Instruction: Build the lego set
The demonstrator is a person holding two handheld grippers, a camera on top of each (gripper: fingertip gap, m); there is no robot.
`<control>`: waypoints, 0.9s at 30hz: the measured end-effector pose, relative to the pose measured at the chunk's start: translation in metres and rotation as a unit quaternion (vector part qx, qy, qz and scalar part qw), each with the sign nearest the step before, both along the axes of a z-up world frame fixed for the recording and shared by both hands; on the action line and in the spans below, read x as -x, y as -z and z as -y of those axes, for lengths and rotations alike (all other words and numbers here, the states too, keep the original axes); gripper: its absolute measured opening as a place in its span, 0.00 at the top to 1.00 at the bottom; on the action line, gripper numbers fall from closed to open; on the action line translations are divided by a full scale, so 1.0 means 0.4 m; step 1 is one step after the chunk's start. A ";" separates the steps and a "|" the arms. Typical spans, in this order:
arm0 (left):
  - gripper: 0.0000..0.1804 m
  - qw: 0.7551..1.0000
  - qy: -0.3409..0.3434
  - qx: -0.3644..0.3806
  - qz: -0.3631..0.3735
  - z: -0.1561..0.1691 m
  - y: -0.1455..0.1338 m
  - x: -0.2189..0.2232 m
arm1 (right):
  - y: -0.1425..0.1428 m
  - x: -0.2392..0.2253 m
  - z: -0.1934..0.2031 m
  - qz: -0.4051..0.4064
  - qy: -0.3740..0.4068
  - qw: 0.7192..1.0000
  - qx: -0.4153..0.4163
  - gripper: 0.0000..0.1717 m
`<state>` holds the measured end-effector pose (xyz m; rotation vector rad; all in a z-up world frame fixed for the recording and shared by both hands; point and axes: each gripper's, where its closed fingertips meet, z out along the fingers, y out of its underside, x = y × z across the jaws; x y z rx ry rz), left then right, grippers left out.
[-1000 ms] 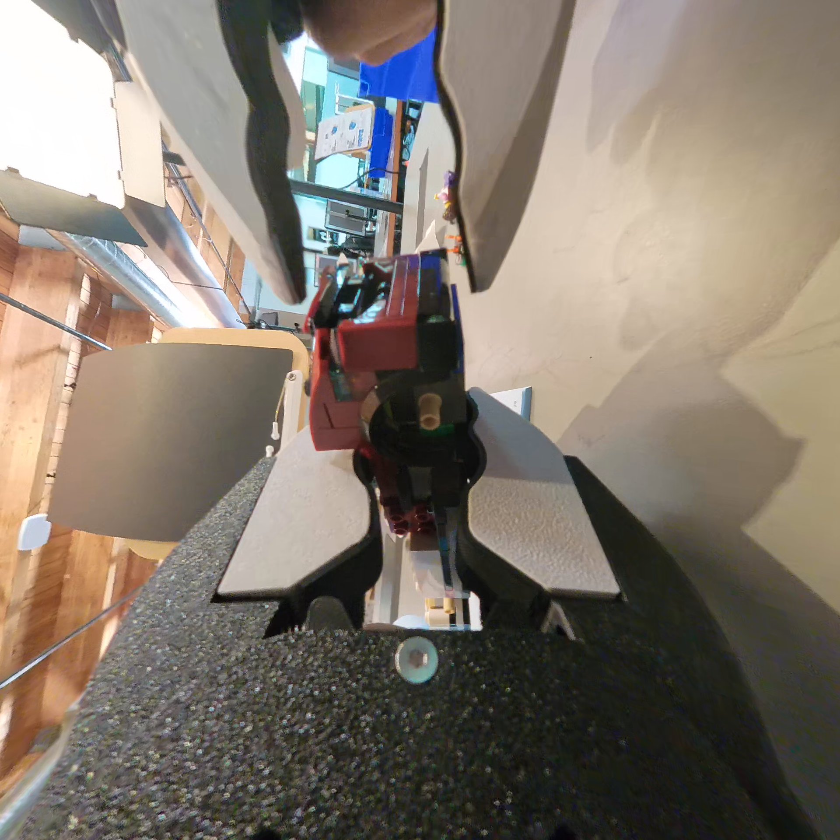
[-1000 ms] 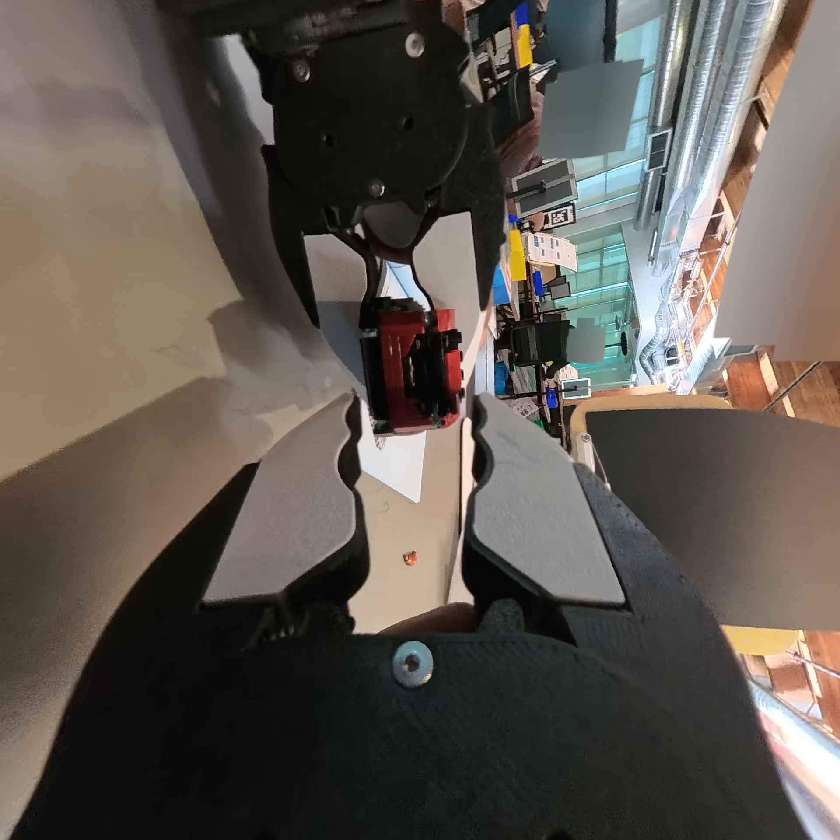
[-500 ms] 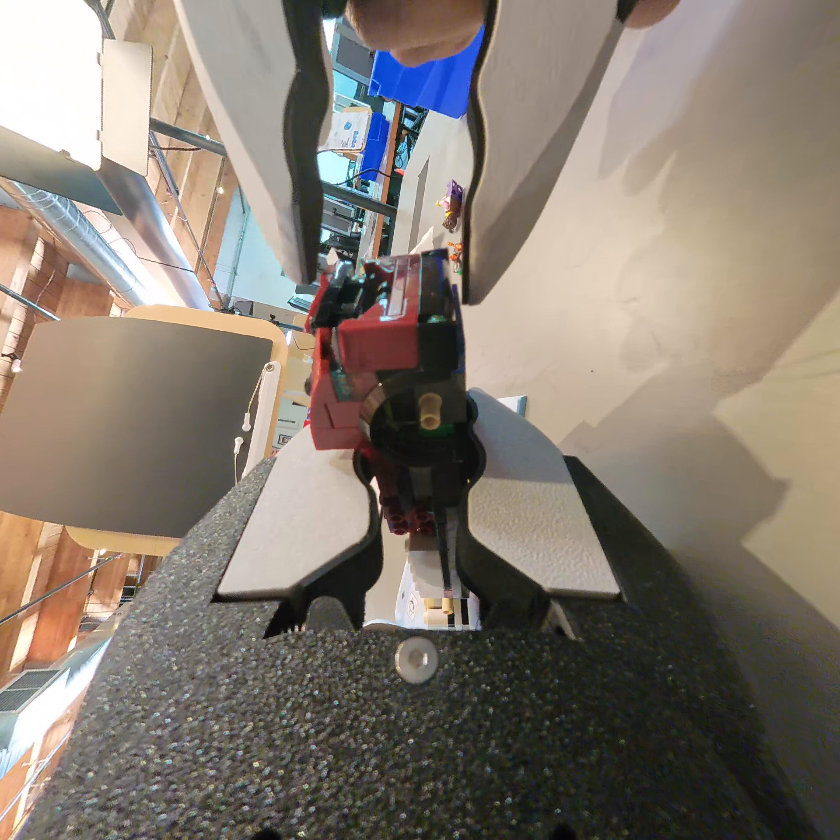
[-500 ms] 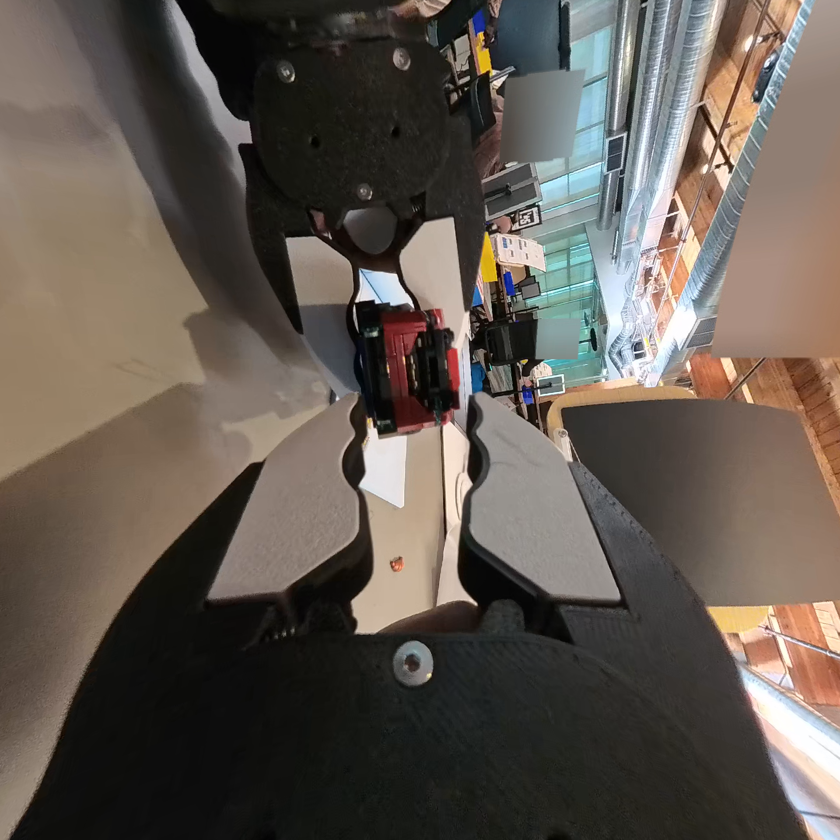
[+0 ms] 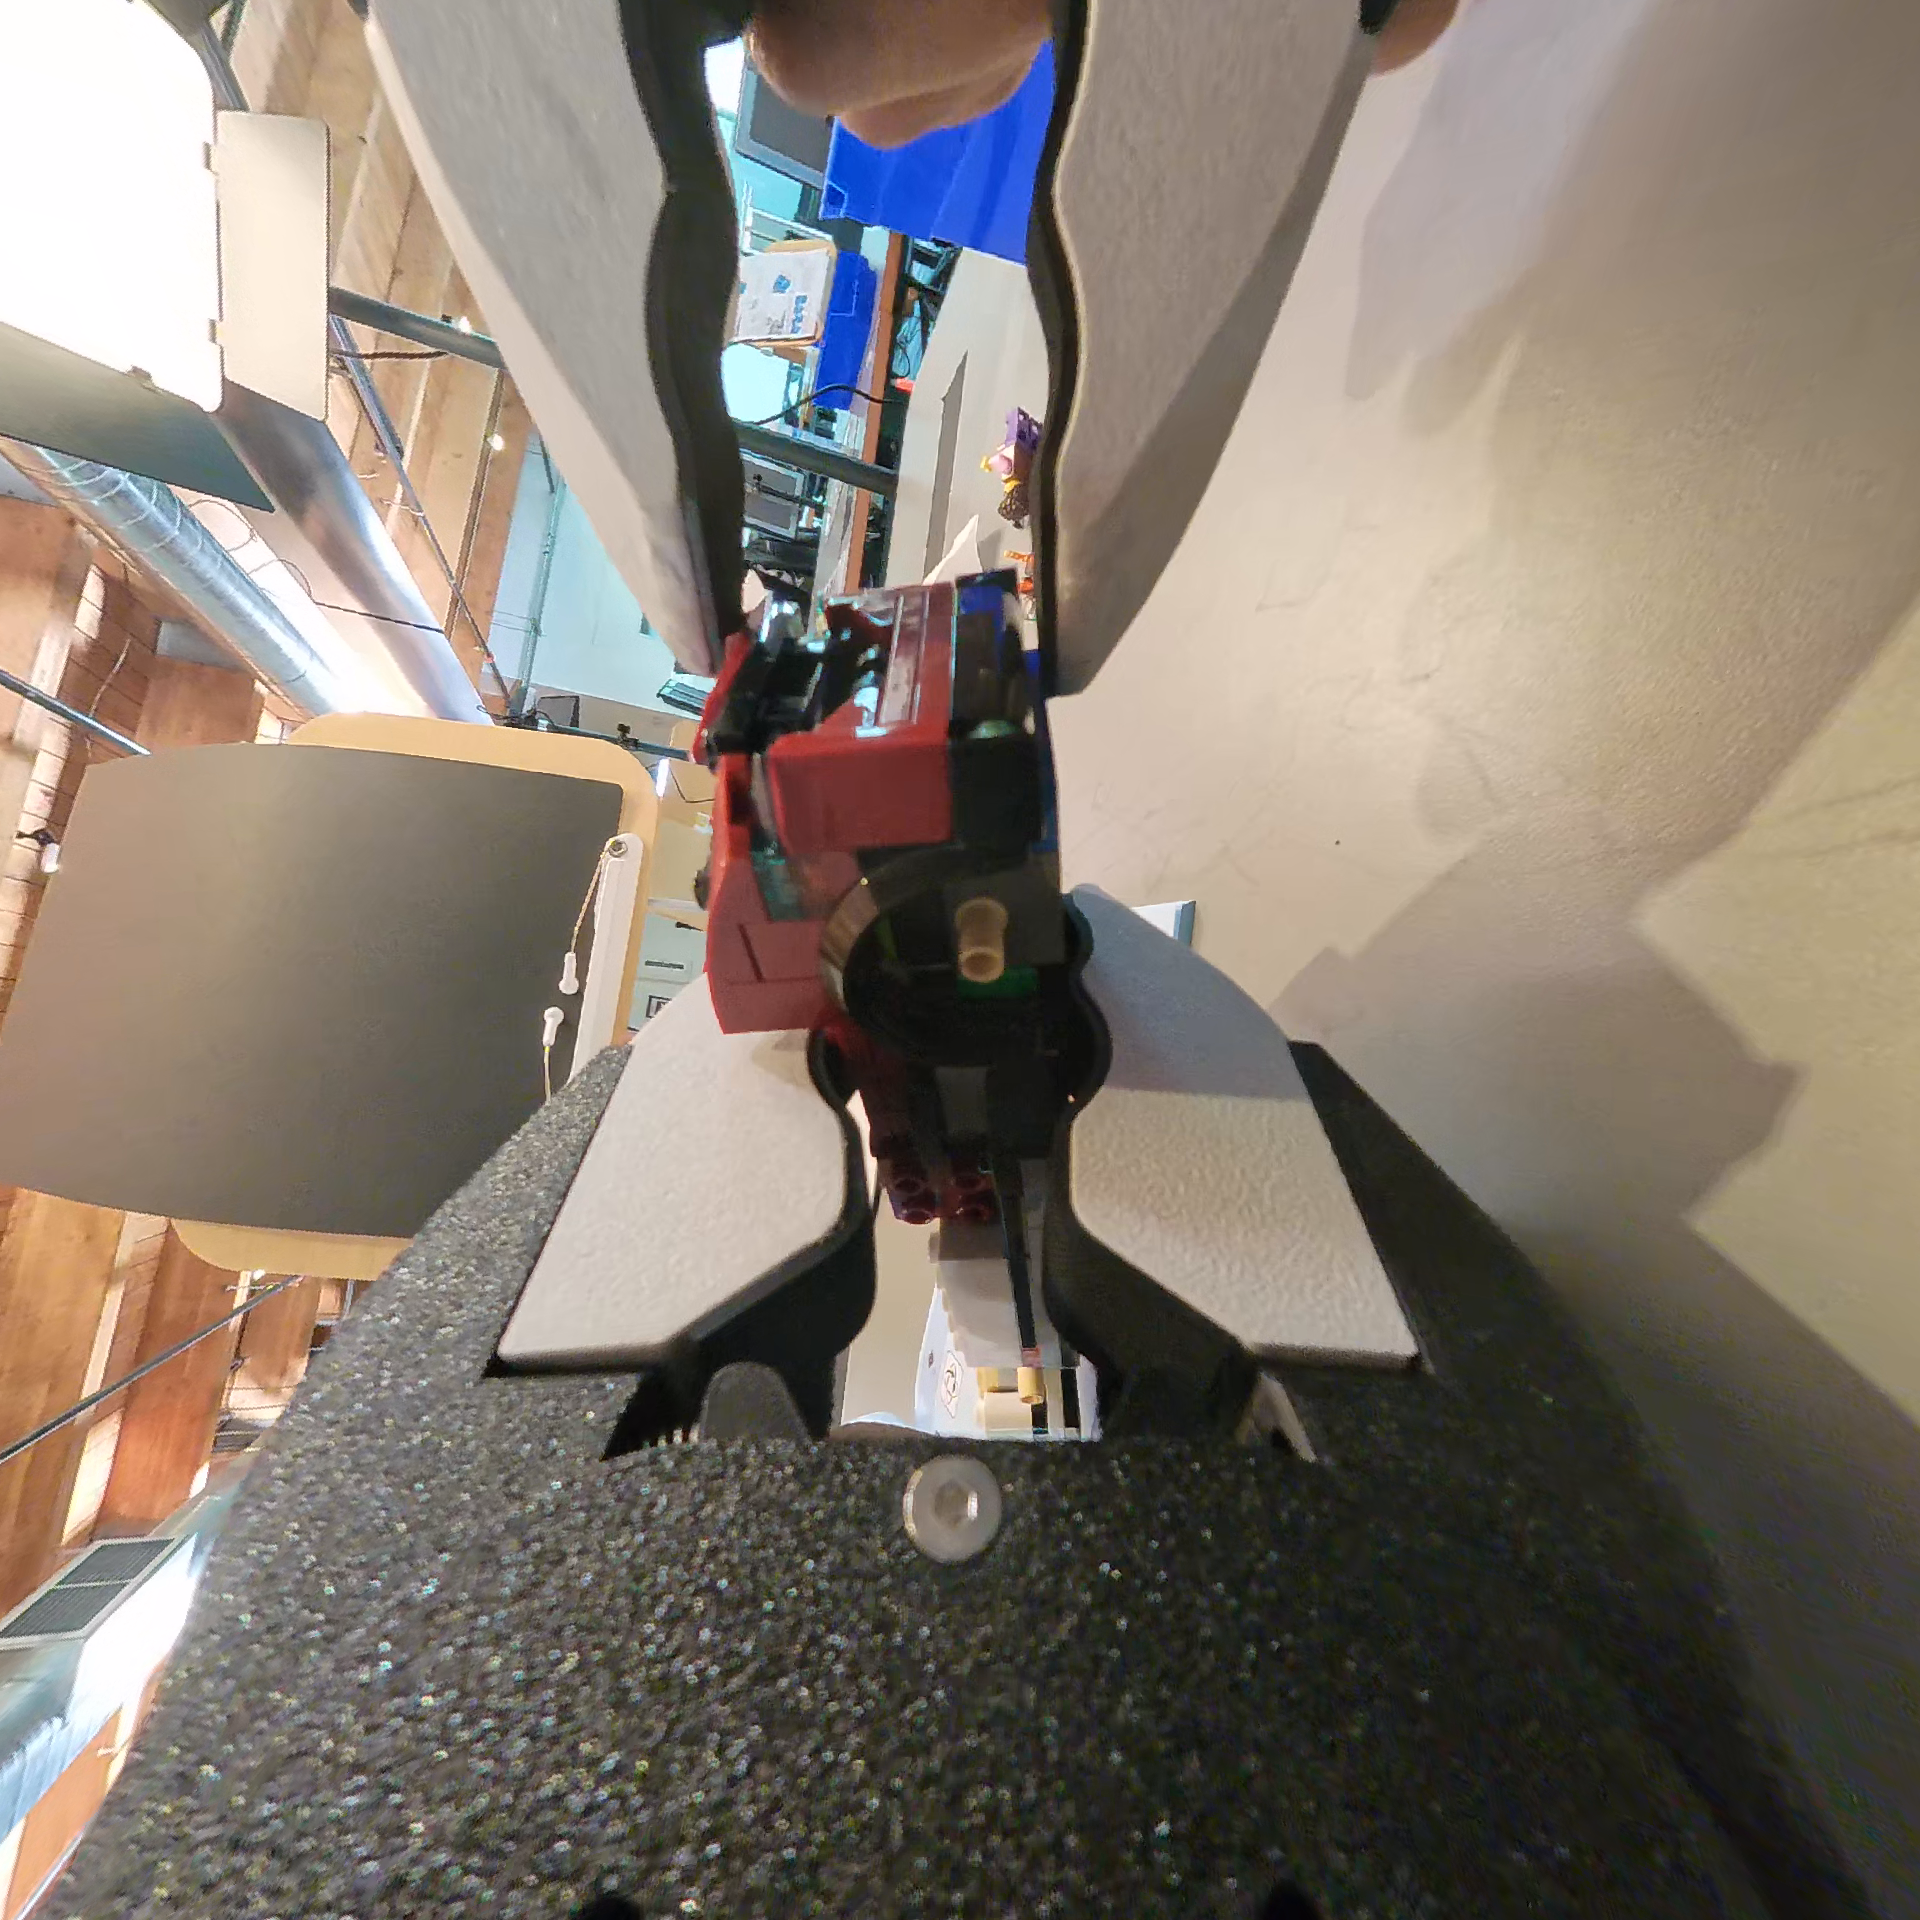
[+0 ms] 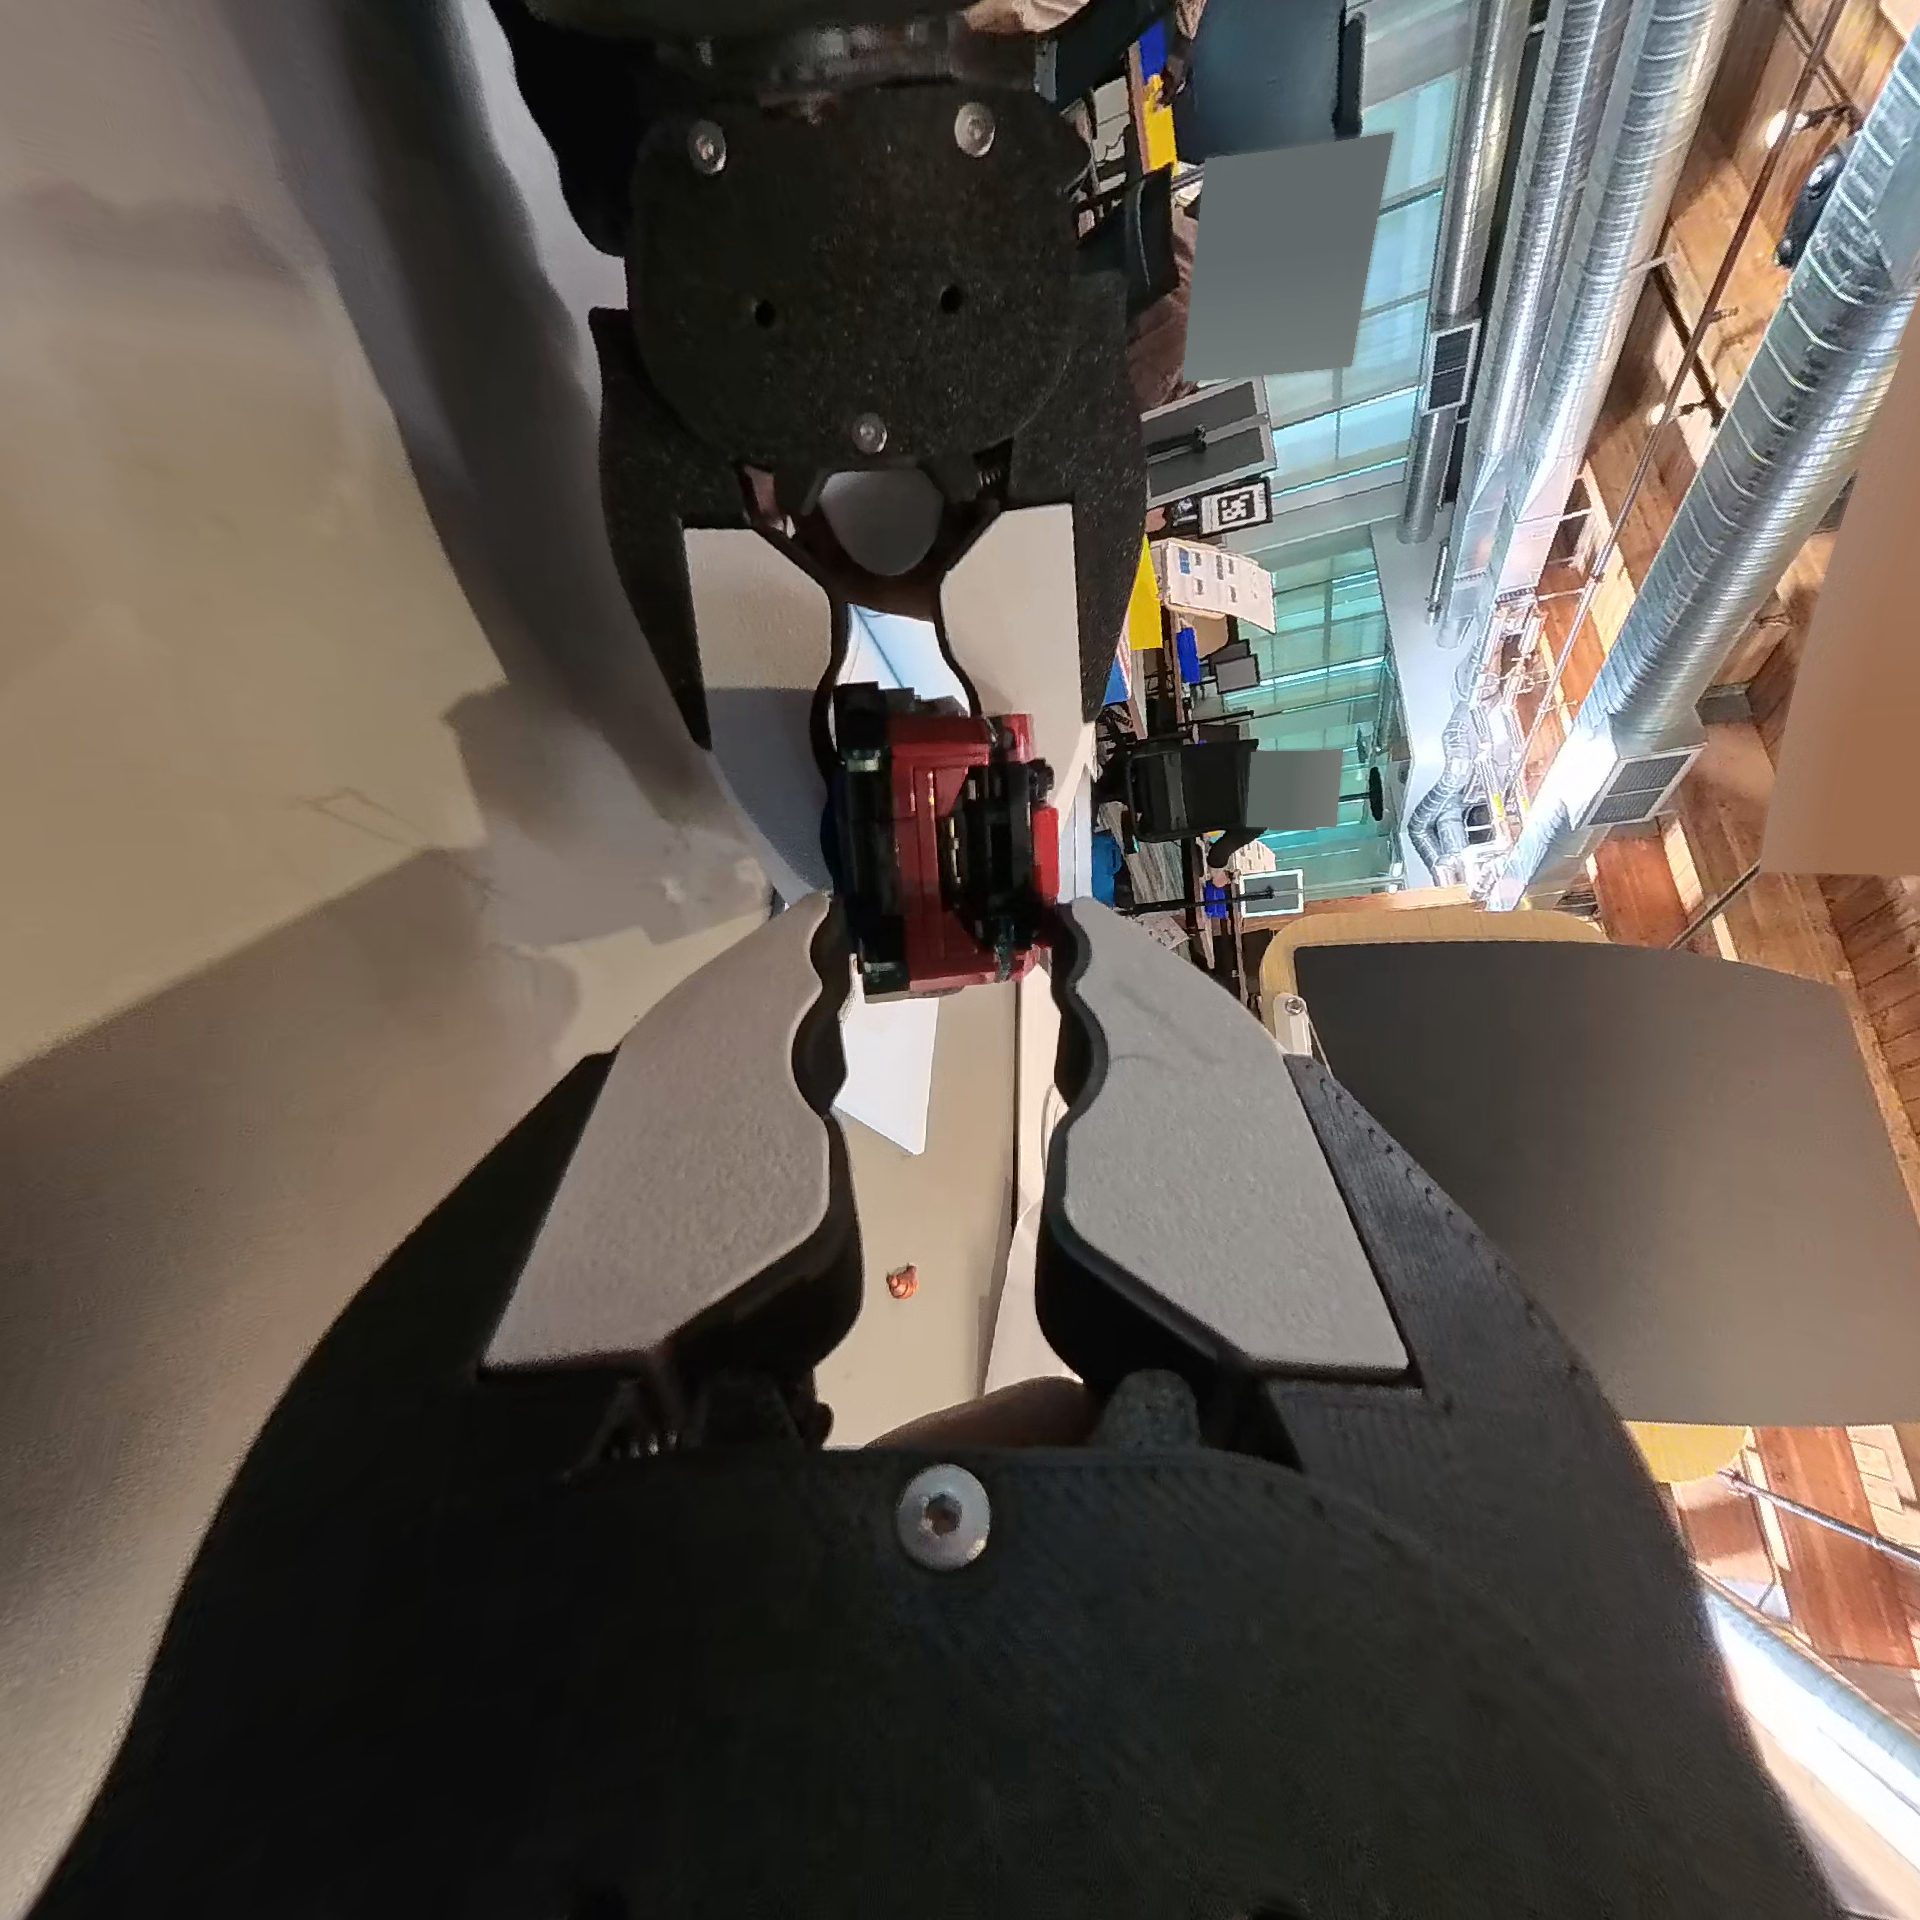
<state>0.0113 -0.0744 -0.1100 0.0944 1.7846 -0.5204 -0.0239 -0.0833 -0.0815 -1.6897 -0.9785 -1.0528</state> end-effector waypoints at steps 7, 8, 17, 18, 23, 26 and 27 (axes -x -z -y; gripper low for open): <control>0.81 1.000 0.001 0.000 0.000 0.001 0.001 0.000 | 0.001 -0.001 0.000 0.002 0.001 1.000 0.006 0.78; 0.81 1.000 0.001 0.000 0.000 0.001 0.001 0.000 | 0.001 -0.001 0.000 0.003 0.001 1.000 0.007 0.78; 0.81 1.000 0.004 0.018 -0.008 0.000 -0.003 -0.004 | -0.004 -0.005 -0.001 -0.025 0.005 1.000 -0.005 0.78; 0.81 1.000 0.006 0.019 -0.008 0.001 -0.004 -0.004 | -0.005 -0.005 0.000 -0.030 0.004 1.000 -0.007 0.78; 0.81 1.000 0.007 0.027 -0.012 -0.003 -0.006 -0.005 | -0.008 -0.007 0.005 -0.040 0.000 0.999 -0.009 0.78; 0.81 1.000 0.007 0.026 -0.012 -0.006 -0.006 -0.005 | -0.008 -0.006 0.006 -0.041 -0.003 0.999 -0.008 0.78; 0.81 1.000 0.007 0.023 -0.012 -0.005 -0.005 -0.005 | -0.007 -0.006 0.006 -0.040 -0.003 0.999 -0.006 0.79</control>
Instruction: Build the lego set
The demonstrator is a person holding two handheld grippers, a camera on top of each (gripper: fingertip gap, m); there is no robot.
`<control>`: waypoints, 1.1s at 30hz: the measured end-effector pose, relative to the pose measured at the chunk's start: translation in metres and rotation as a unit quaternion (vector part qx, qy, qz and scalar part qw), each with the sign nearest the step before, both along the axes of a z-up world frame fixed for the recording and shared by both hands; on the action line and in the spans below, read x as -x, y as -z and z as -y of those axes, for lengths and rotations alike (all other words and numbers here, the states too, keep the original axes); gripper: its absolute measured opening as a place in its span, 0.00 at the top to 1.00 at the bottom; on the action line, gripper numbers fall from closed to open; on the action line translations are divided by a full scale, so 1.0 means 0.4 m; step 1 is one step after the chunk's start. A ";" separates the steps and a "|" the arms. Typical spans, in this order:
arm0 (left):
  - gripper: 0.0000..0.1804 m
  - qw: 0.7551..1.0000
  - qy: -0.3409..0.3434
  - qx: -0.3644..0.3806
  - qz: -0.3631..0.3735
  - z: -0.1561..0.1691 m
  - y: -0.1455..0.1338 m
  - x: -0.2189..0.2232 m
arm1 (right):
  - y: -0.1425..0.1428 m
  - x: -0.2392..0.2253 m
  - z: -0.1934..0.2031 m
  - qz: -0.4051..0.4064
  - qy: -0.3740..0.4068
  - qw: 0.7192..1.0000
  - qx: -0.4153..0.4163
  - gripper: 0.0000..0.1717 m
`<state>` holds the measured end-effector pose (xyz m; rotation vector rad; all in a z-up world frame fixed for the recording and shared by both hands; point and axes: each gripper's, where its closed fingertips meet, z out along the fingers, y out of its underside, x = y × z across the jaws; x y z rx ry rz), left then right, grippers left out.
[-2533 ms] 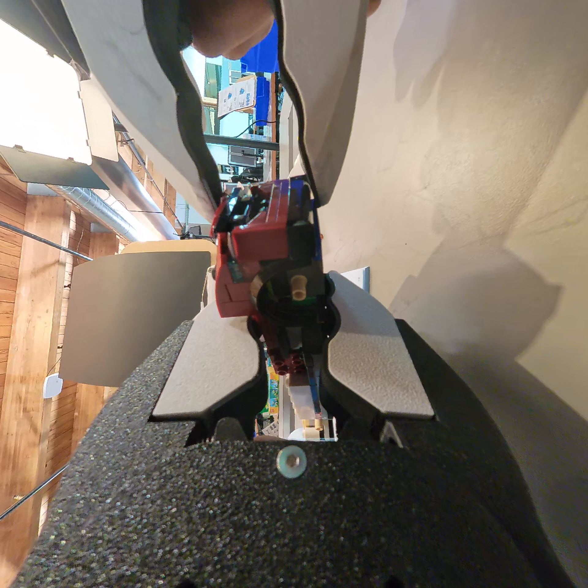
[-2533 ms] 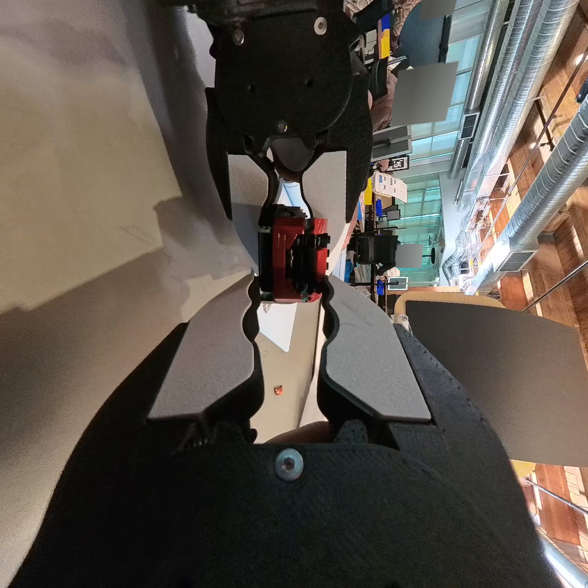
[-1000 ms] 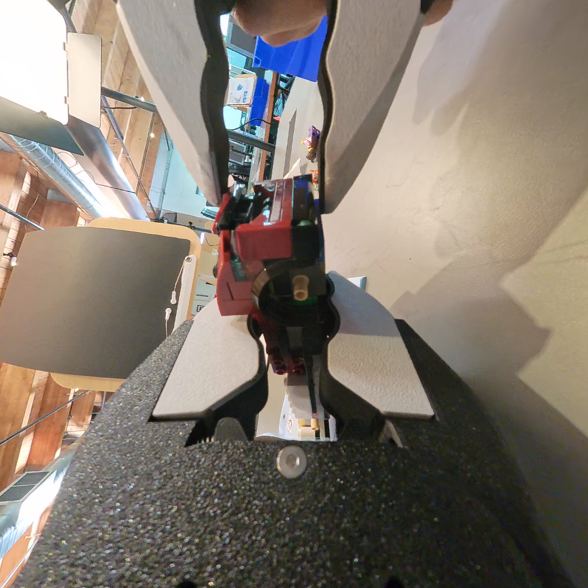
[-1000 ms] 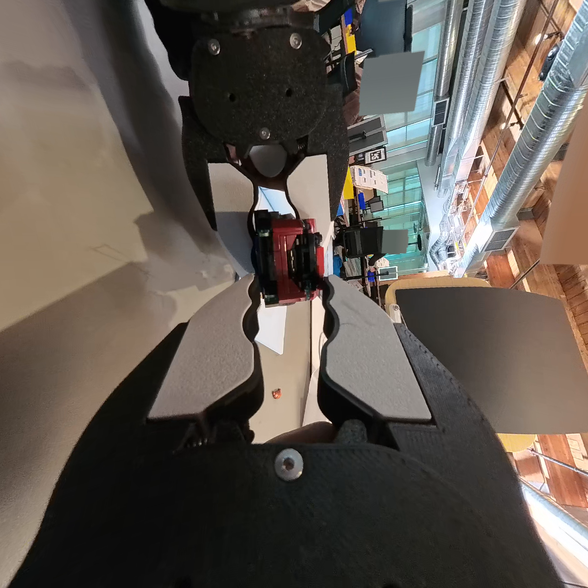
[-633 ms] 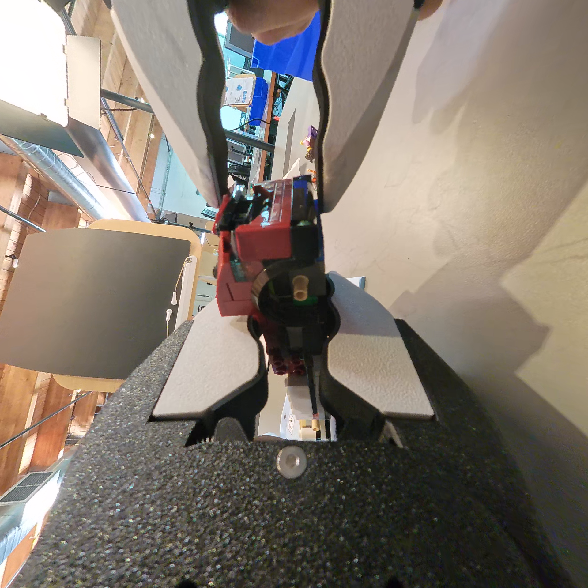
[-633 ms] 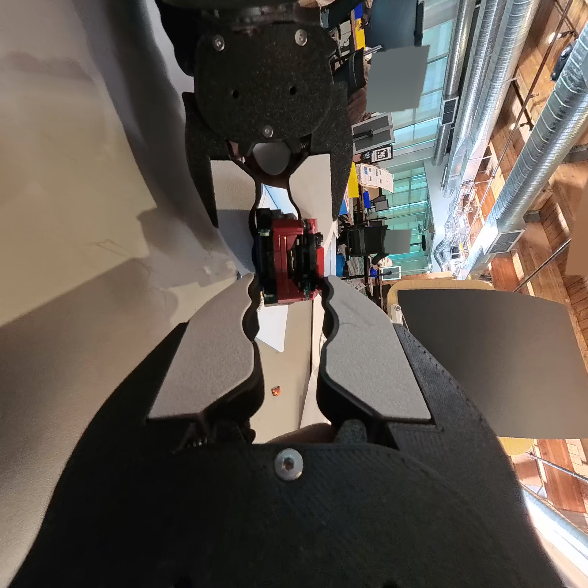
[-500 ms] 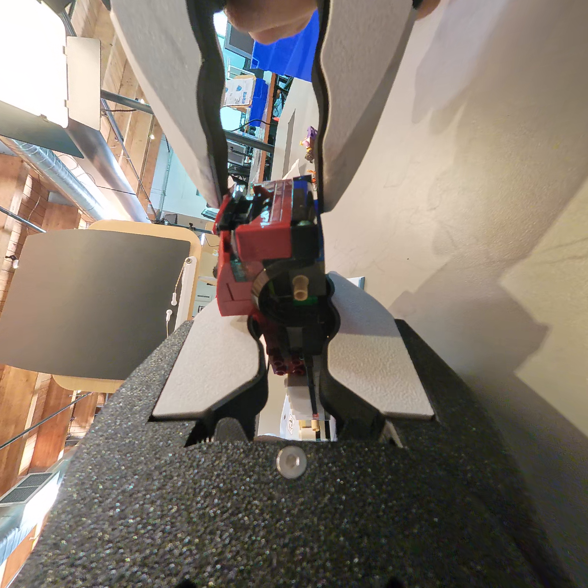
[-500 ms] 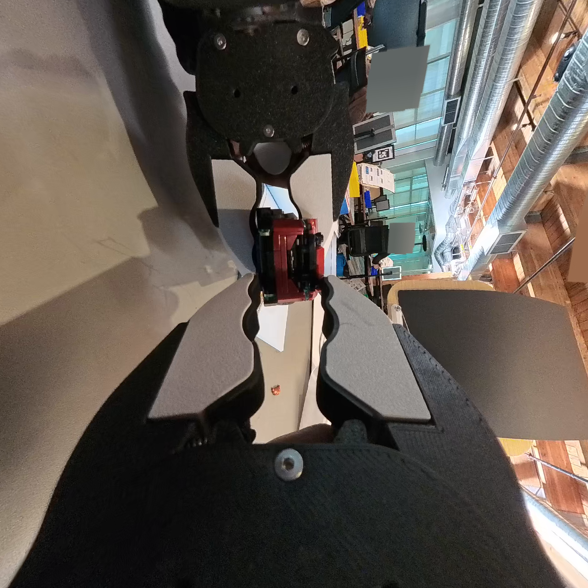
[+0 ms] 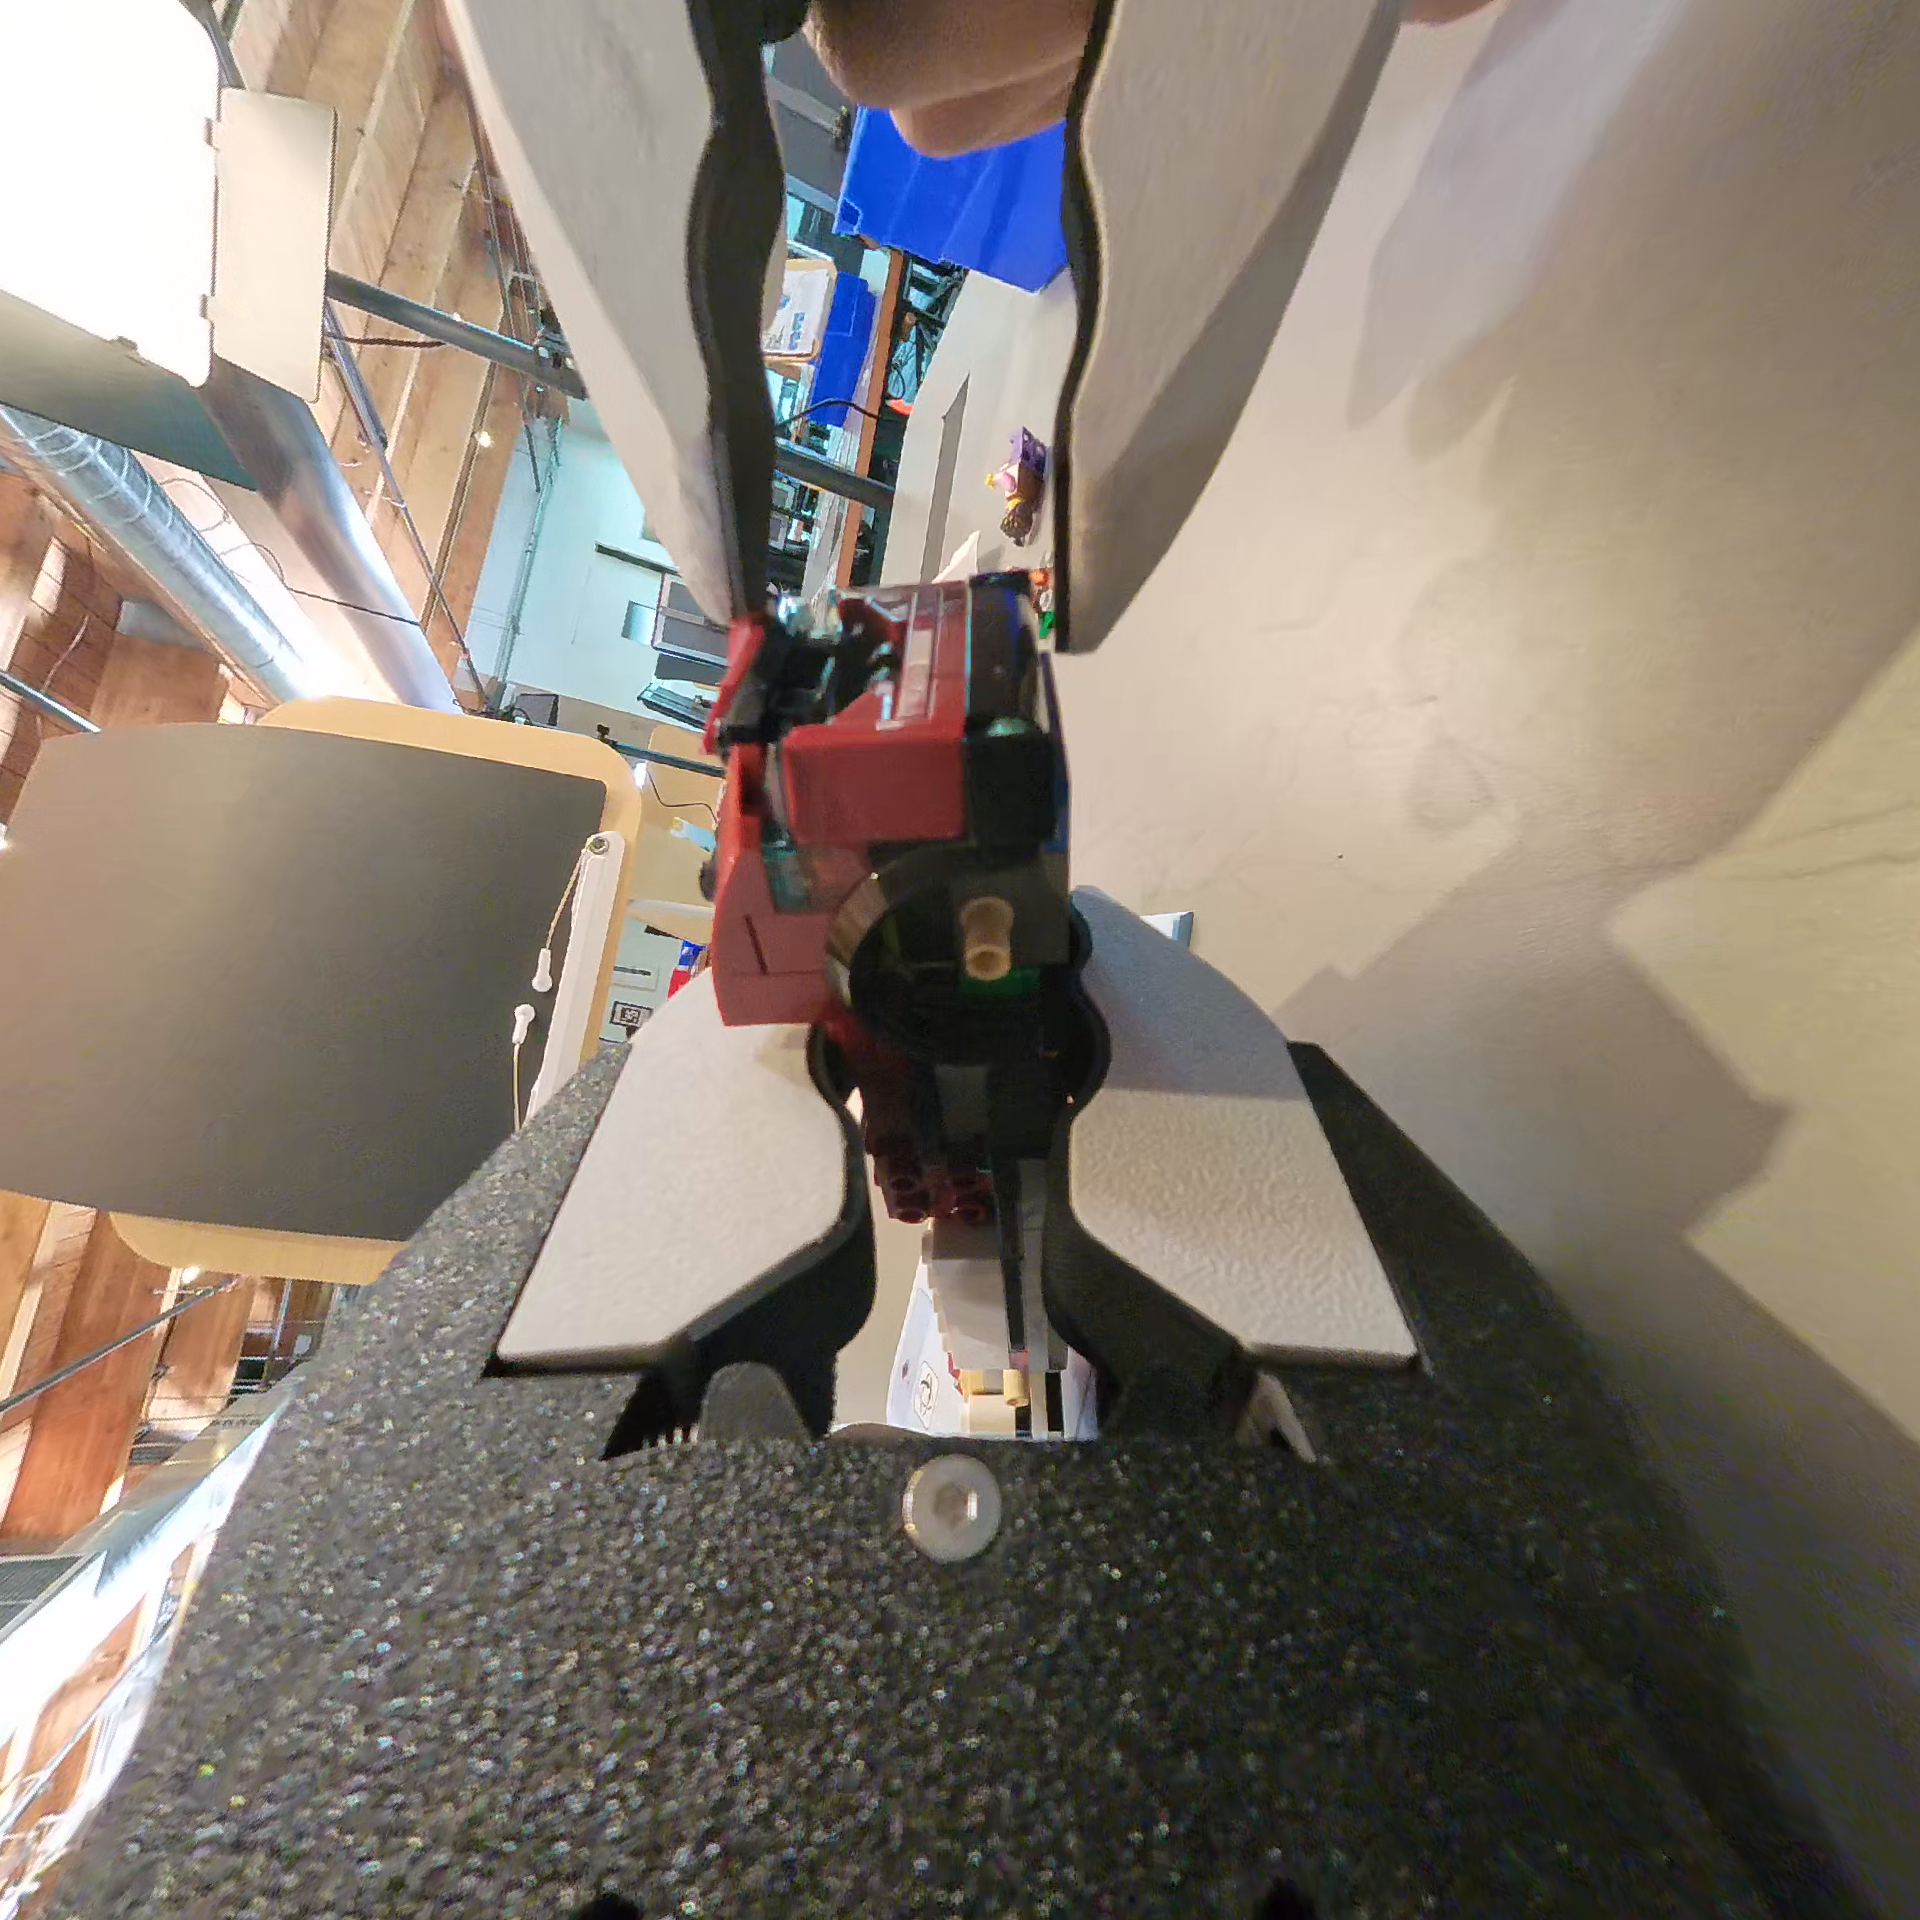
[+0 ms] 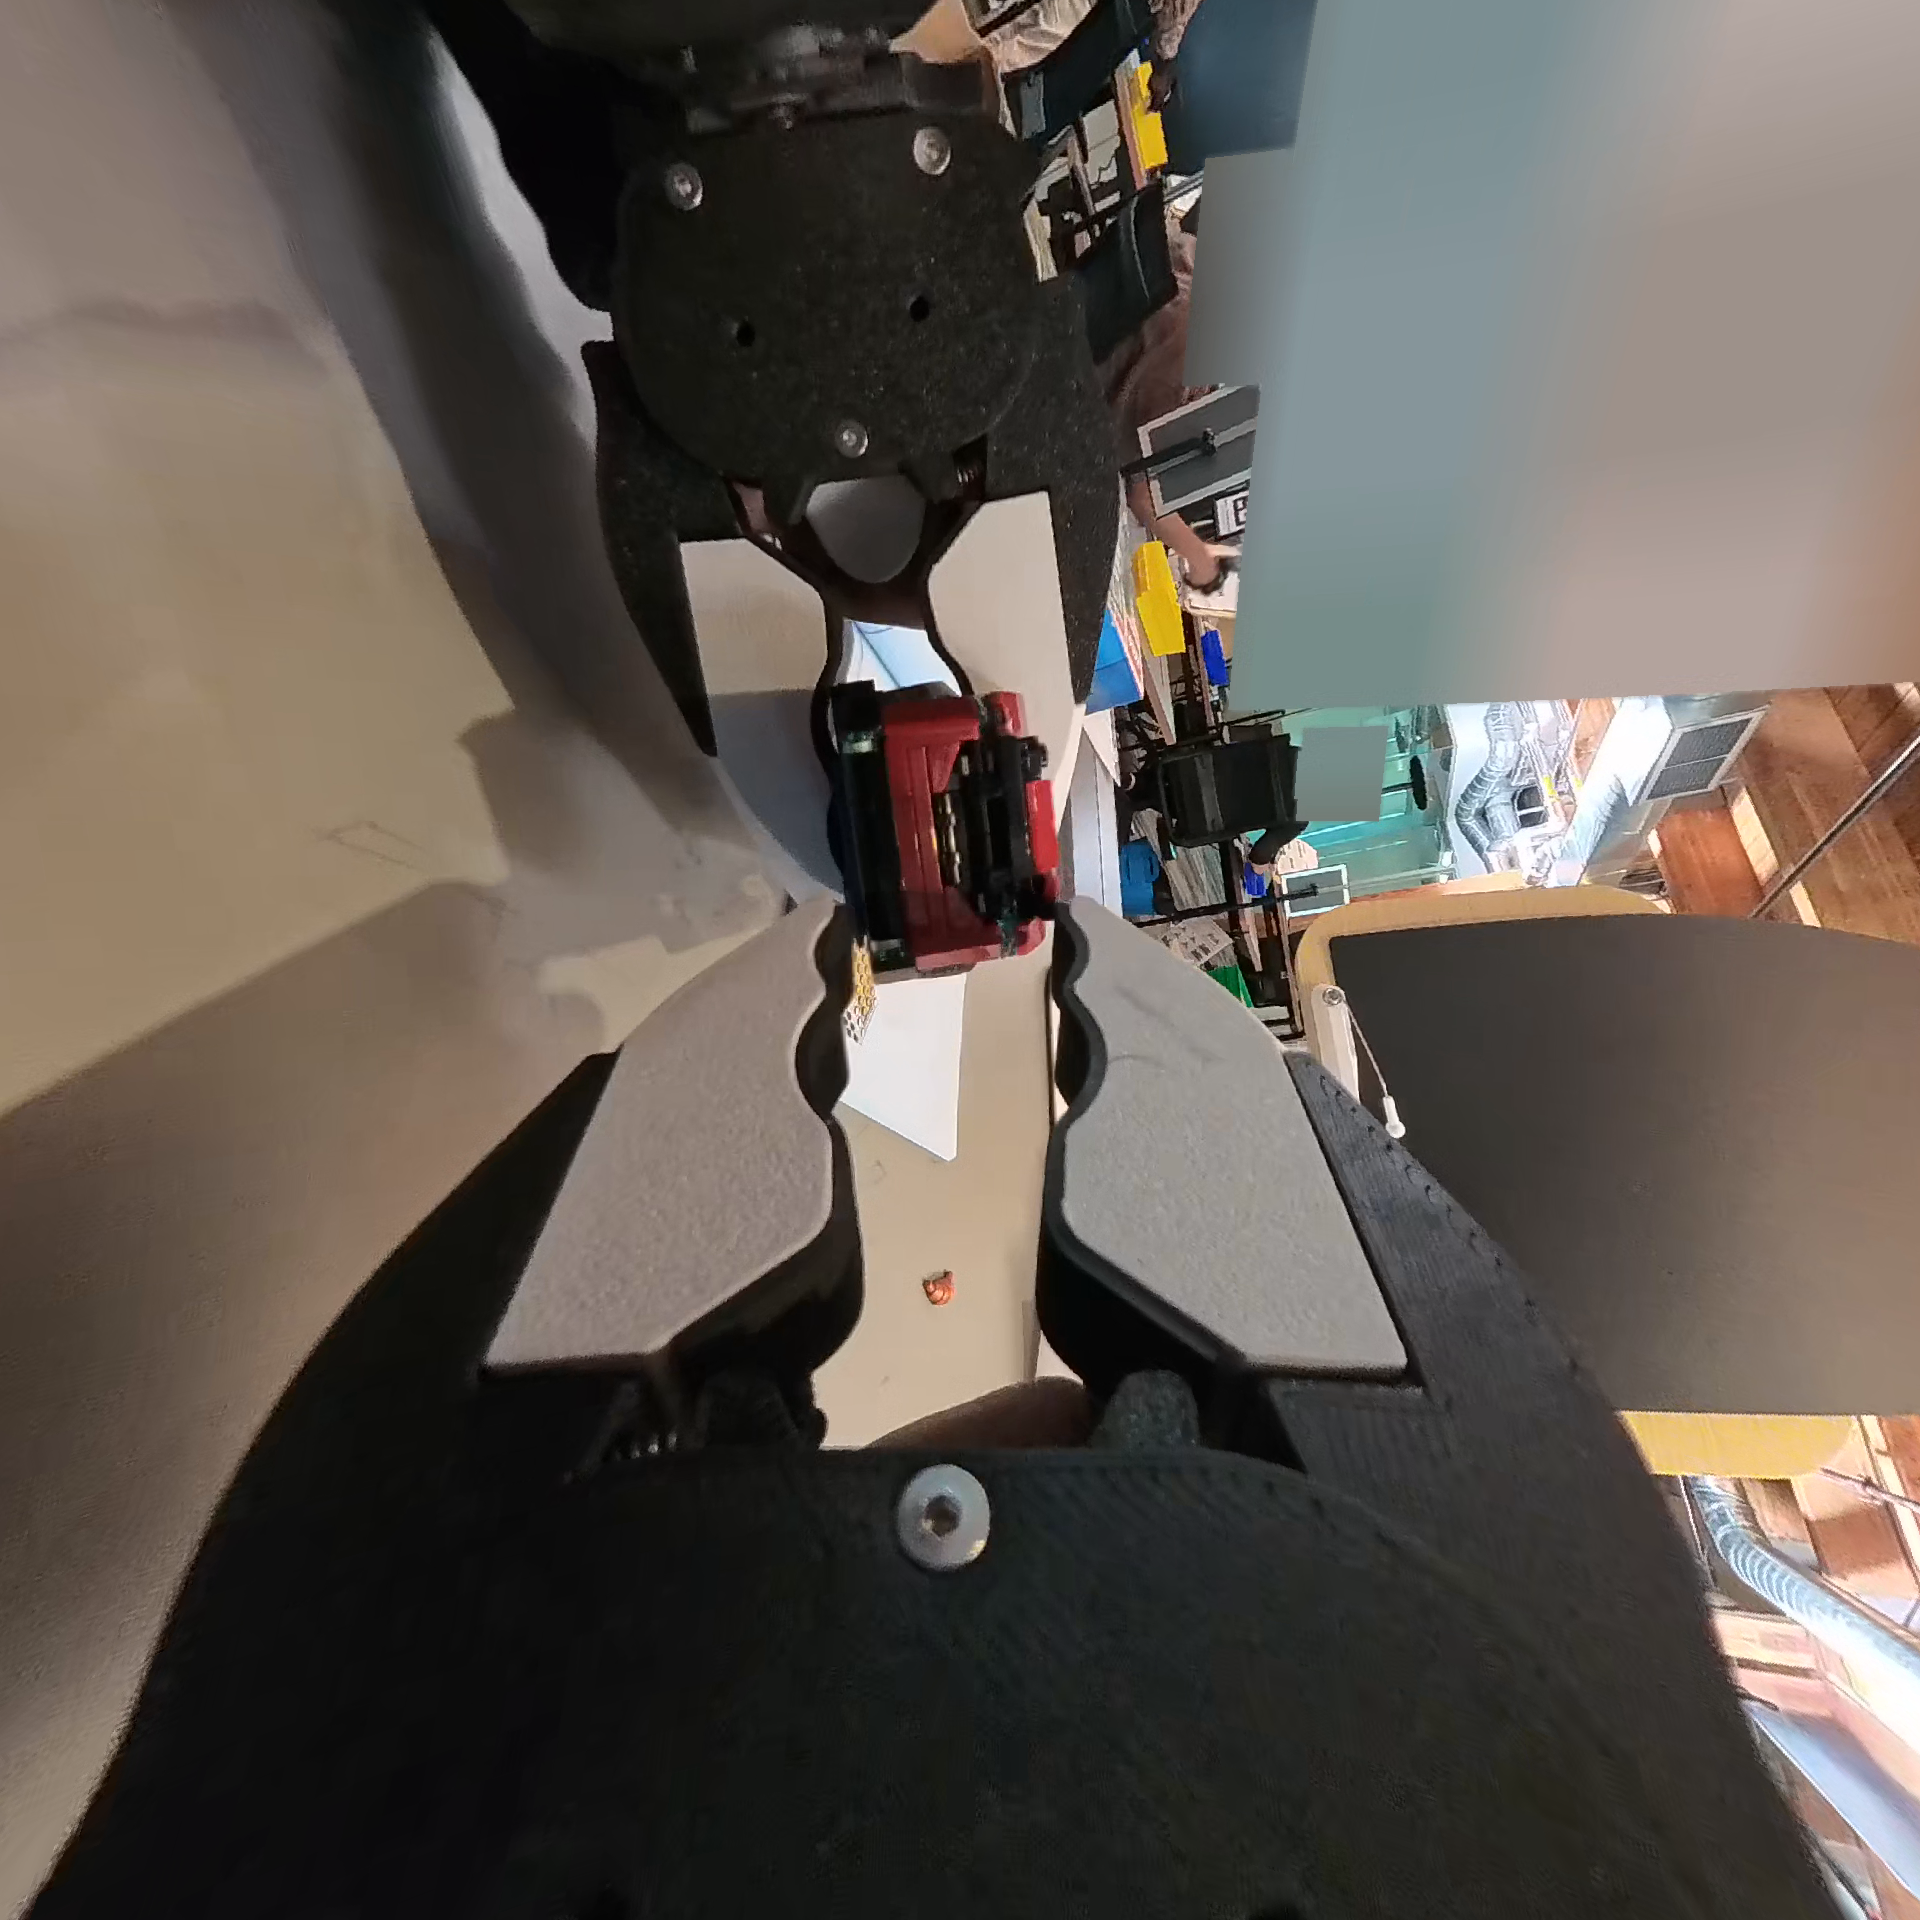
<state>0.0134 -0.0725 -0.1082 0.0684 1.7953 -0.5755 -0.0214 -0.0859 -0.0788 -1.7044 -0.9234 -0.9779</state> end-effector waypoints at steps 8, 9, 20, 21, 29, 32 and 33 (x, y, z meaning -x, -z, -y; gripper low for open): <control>0.81 1.000 0.002 -0.013 0.000 0.002 0.004 0.000 | -0.003 0.004 0.006 -0.012 -0.013 1.000 0.017 0.70; 0.81 1.000 0.003 -0.018 0.000 0.003 0.006 0.001 | 0.000 0.004 0.006 -0.016 -0.014 1.000 0.022 0.69; 0.81 0.999 0.012 -0.035 0.004 0.008 0.008 0.006 | 0.017 0.009 0.003 0.001 -0.017 0.999 0.037 0.78; 0.81 0.999 0.012 -0.036 0.004 0.007 0.008 0.006 | 0.018 0.009 0.003 0.001 -0.017 0.999 0.038 0.78; 0.81 0.999 0.009 -0.037 0.004 0.004 0.007 0.004 | 0.016 0.009 0.004 0.026 -0.016 0.999 0.032 0.78; 0.81 0.999 0.010 -0.038 0.004 0.004 0.007 0.004 | 0.017 0.009 0.005 0.027 -0.017 0.999 0.032 0.78; 0.81 0.999 0.010 -0.039 0.004 0.005 0.007 0.004 | 0.018 0.010 0.006 0.026 -0.018 0.999 0.034 0.78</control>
